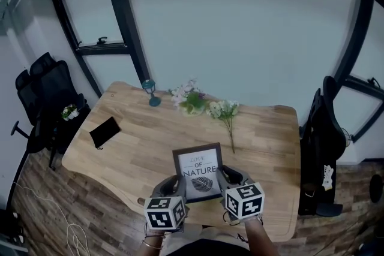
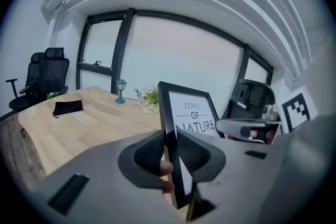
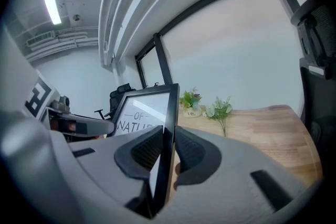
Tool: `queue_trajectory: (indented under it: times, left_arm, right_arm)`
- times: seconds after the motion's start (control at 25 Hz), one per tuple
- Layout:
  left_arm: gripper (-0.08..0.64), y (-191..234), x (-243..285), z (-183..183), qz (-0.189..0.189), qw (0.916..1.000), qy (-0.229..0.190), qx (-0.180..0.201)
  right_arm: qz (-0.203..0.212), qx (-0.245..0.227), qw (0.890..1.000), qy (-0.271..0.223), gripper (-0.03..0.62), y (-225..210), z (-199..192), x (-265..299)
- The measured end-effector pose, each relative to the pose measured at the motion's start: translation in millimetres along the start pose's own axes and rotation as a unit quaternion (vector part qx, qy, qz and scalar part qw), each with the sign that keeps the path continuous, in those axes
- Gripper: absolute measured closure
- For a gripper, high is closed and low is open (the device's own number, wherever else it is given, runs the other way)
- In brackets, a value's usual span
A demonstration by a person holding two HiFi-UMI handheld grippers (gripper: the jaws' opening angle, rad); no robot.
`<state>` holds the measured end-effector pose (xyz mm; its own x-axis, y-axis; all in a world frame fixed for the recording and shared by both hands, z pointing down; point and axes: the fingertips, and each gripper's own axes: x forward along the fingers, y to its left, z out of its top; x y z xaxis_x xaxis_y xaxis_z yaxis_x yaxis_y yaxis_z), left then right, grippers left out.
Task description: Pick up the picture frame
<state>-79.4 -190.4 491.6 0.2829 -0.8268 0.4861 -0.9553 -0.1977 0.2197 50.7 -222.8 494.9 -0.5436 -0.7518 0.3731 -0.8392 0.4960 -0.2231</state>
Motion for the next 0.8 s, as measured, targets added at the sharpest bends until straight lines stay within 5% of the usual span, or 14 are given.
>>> queue_trajectory:
  times: [0.8]
  left_arm:
    - [0.489, -19.5, -30.3, 12.7, 0.008, 0.9990, -0.043, 0.012]
  right_arm:
    - [0.013, -0.023, 0.999, -0.040, 0.520, 10.7, 20.0, -32.9]
